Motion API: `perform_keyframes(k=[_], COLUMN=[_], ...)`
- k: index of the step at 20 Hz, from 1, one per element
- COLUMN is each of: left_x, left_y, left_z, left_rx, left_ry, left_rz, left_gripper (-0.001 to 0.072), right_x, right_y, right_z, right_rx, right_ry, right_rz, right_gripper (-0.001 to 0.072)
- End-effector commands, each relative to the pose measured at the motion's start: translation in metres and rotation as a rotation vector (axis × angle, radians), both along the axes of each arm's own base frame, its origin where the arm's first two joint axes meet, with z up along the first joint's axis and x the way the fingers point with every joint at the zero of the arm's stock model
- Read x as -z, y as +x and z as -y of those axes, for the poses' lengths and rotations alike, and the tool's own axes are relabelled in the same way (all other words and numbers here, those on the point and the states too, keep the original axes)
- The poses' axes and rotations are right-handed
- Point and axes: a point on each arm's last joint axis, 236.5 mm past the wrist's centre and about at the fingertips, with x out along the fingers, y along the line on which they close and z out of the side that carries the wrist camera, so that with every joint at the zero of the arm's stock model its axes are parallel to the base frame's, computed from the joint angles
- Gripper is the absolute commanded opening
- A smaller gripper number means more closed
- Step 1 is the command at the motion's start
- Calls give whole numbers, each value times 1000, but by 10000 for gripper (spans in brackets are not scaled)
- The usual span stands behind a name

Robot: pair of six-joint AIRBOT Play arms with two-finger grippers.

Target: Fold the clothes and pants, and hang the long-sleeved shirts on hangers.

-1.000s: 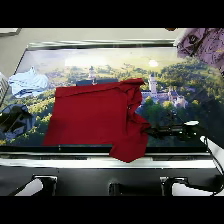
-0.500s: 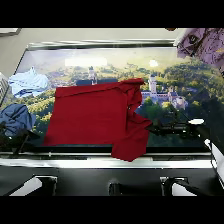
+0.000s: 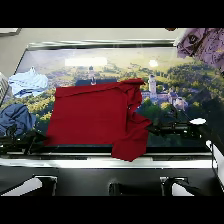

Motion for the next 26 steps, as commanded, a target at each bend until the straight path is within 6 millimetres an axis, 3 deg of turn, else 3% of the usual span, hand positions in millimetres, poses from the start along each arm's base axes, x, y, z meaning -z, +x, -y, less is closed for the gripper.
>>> perform_keyframes(k=[1, 2, 4, 5, 6, 9, 12, 13, 15, 17, 19, 21, 23, 25, 26], left_x=[12, 13, 17, 19, 18, 0, -54, -82, -157, -254, -358, -455, -534, -583, -597], left_y=[9, 10, 11, 11, 12, 36, 101, 130, 191, 240, 259, 249, 217, 172, 147], left_z=[-4, -1, 5, 9, 12, 24, 31, 32, 32, 29, 20, 13, 11, 9, 7], left_rx=[30, 42, 67, 80, 107, 160, 190, 206, 210, 187, 154, 102, 54, -2, -33], left_ry=[72, 76, 74, 69, 68, 64, 112, 155, 256, 381, 536, 660, 765, 862, 908], left_rz=[18, 18, 12, 8, 16, 93, 268, 341, 534, 757, 957, 1126, 1262, 1346, 1359], left_gripper=[485, 407, 344, 158, 15, 13, 12, 12, 12, 11, 11, 12, 12, 12, 11], right_x=[-4, -5, -10, -14, -18, -32, -62, -80, -137, -220, -313, -401, -469, -524, -547], right_y=[-3, -2, -1, -1, -1, 2, 37, 57, 105, 147, 164, 153, 120, 69, 39], right_z=[-2, -2, -2, -2, -1, 0, 15, 21, 32, 35, 39, 42, 44, 45, 47], right_rx=[-13, -11, -11, -9, -5, -3, -3, -3, 20, 61, 132, 171, 187, 201, 228], right_ry=[11, 8, 2, 0, -5, -27, -139, -208, -355, -463, -498, -524, -567, -618, -635], right_rz=[-1, 6, 23, 32, 40, 86, 192, 256, 440, 693, 901, 1068, 1196, 1306, 1350], right_gripper=[26, 26, 26, 26, 25, 23, 23, 23, 24, 24, 24, 25, 25, 24, 24])
